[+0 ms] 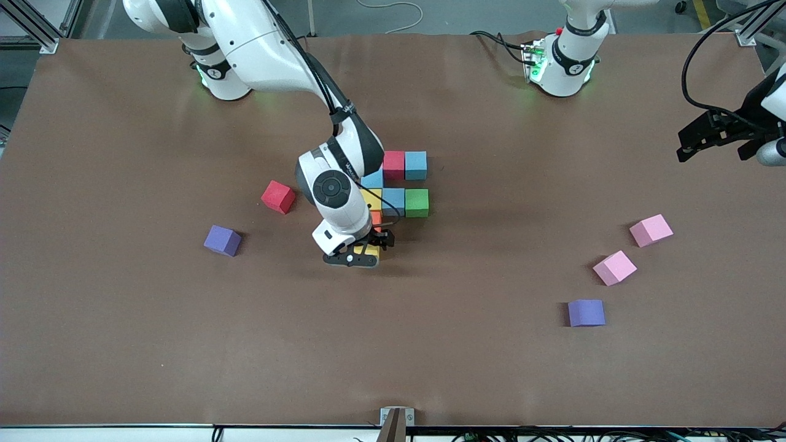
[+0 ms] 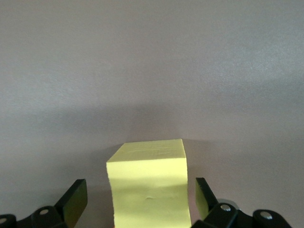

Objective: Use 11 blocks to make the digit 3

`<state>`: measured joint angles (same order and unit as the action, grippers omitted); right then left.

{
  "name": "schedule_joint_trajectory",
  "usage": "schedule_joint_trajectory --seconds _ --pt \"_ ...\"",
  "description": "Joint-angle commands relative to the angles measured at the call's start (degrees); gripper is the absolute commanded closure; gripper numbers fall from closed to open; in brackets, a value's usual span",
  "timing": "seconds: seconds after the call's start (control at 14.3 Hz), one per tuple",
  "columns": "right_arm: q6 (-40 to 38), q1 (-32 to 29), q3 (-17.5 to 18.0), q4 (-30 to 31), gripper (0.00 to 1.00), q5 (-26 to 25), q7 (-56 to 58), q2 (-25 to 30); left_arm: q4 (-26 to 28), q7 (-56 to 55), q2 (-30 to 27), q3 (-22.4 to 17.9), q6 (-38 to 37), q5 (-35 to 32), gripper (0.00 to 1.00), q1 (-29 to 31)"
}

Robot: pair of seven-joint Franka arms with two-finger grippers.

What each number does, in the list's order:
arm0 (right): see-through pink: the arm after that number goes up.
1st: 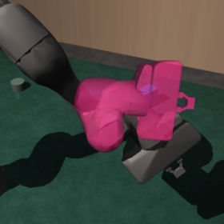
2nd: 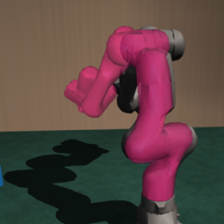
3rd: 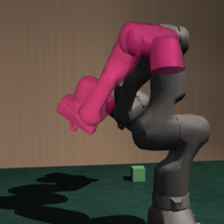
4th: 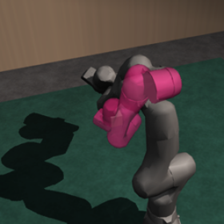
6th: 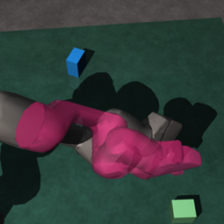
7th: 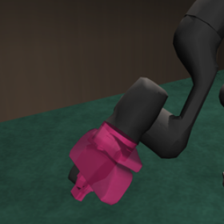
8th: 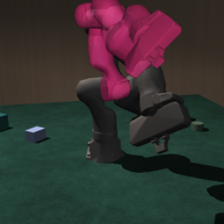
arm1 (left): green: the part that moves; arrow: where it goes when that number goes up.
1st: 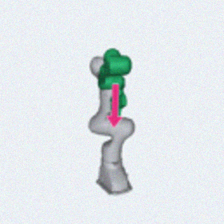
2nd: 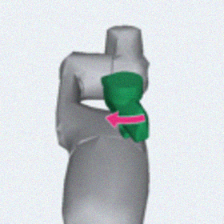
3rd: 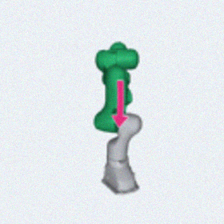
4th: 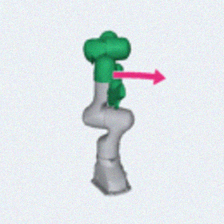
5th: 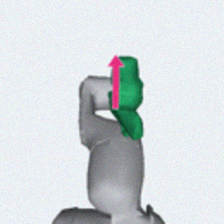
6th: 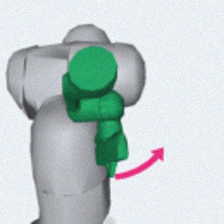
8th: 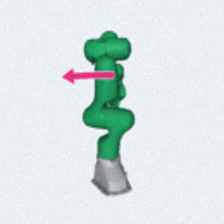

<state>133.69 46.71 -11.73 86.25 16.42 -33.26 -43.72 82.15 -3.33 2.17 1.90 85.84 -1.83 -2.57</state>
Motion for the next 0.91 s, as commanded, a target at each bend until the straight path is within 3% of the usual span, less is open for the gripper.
schedule_joint_trajectory --seconds 0.0,0.35,0.84 --pt "-0.53 -0.04 0.13 0.15 0.00 1.07 0.47 1.79 -3.48 2.27 2.31 -0.23 -0.50 -0.98 0.00 -0.86" --pt "-4.03 -3.90 -0.22 -0.03 0.00 0.36 4.67 5.91 -3.48 1.92 1.87 -0.06 -0.50 -0.98 0.00 -0.42" --pt "-18.62 -14.36 -0.83 0.93 0.00 -0.33 10.23 12.42 -2.25 1.66 1.61 0.03 -1.20 -1.07 0.00 -0.51"
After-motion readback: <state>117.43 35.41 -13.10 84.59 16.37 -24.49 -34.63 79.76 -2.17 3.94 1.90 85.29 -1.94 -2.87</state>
